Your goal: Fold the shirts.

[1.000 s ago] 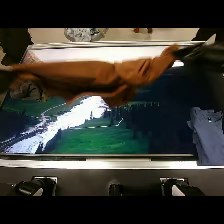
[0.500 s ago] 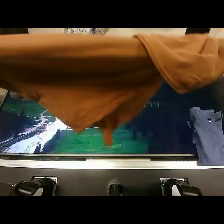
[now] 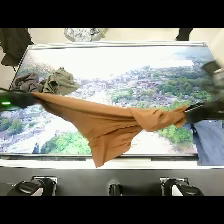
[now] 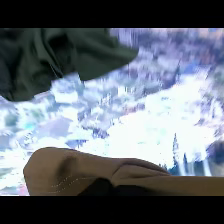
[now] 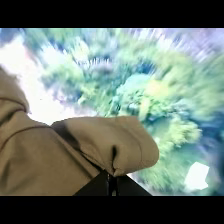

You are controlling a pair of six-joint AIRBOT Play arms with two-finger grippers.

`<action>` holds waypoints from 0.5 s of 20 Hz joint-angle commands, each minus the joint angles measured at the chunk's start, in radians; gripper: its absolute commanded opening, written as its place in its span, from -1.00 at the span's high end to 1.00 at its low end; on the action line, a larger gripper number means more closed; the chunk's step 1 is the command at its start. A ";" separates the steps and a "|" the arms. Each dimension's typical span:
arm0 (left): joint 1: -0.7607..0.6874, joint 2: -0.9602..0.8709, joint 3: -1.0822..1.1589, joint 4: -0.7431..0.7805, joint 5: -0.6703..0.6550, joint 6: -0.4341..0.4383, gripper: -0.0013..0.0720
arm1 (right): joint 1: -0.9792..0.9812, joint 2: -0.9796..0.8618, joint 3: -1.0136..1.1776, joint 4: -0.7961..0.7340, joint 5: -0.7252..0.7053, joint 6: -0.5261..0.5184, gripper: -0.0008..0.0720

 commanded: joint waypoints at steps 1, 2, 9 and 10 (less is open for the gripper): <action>0.032 -0.267 -0.060 -0.082 0.196 0.006 0.87 | 0.001 -0.222 -0.141 0.045 -0.324 -0.005 0.85; 0.059 -0.380 0.006 -0.126 0.196 0.038 0.87 | 0.001 -0.297 -0.124 0.072 -0.408 0.013 0.85; 0.177 -0.880 0.435 -0.522 0.046 0.105 0.84 | 0.001 -0.640 -0.035 0.546 -0.684 -0.002 0.83; 0.177 -0.896 0.441 -0.547 0.031 0.105 0.42 | 0.001 -0.650 -0.035 0.583 -0.678 -0.043 0.44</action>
